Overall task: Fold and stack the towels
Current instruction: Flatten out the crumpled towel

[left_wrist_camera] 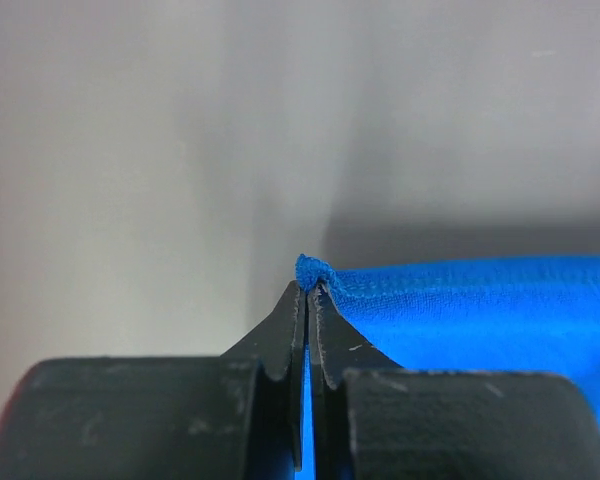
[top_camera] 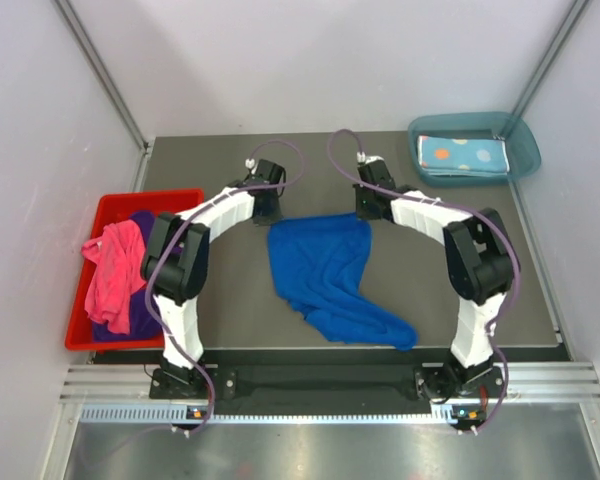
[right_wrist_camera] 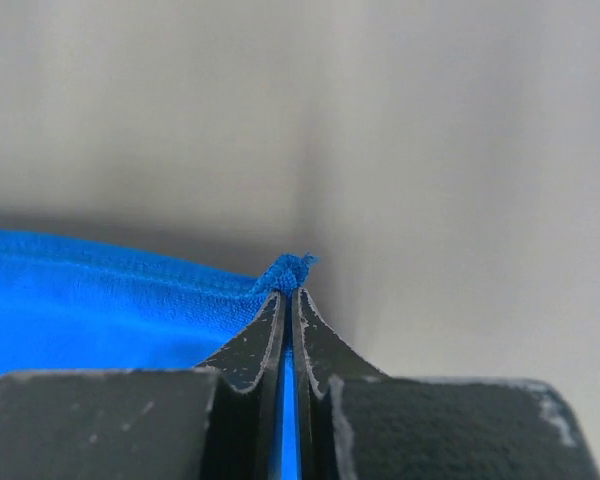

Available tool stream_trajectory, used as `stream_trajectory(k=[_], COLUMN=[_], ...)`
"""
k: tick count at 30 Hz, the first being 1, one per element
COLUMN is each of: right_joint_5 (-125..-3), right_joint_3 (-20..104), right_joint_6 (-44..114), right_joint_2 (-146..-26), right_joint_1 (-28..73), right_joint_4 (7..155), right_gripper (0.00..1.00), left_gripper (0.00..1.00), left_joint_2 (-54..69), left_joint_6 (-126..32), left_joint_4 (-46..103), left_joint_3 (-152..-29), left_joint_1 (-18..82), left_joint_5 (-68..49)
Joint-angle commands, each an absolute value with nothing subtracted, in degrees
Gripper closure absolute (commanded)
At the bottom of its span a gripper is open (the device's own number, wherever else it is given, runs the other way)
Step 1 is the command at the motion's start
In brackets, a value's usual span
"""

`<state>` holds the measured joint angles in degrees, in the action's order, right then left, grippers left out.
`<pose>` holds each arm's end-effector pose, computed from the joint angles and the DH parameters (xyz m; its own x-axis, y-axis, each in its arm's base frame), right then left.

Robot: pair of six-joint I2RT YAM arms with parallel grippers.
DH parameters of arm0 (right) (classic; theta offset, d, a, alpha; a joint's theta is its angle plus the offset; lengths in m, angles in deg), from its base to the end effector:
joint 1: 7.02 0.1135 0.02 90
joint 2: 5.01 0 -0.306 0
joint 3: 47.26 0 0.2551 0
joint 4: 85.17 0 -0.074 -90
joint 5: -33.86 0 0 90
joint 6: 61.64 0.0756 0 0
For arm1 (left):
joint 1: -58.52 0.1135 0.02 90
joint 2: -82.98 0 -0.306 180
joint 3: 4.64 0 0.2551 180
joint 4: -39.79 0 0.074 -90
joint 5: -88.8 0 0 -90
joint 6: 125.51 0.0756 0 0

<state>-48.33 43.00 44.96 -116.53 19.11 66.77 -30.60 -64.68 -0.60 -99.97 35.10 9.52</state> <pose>0.4238 0.1965 0.1928 -0.7544 -0.0548 -0.6541 -0.1474 0.9852 0.0875 0.4294 -0.1707 0.1874 -0.8312 -0.1618 -0.5318 -0.1185 0.9863 -0.1150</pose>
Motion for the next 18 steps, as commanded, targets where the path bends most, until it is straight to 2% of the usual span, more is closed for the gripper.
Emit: stream_trajectory(k=[1, 10, 18], right_joint_5=[-46.48, -46.56, -47.35], right_joint_3=[42.02, 37.09, 41.57], right_joint_6=[44.09, 41.28, 37.59], right_joint_2=[-103.38, -79.73, -63.04], right_joint_1=[19.35, 20.4, 21.81], right_joint_4=[69.63, 69.02, 65.5], right_gripper=[1.0, 1.0, 1.0], left_gripper=[1.0, 1.0, 1.0], left_joint_2=[-19.17, 1.48, 12.91], left_joint_6=[-63.38, -57.76, -52.31], left_joint_4=[-1.5, -5.54, -9.5], left_joint_3=[-99.89, -100.68, -110.95], left_joint_1=[34.27, 25.49, 16.61], left_joint_5=[9.96, 18.03, 22.09])
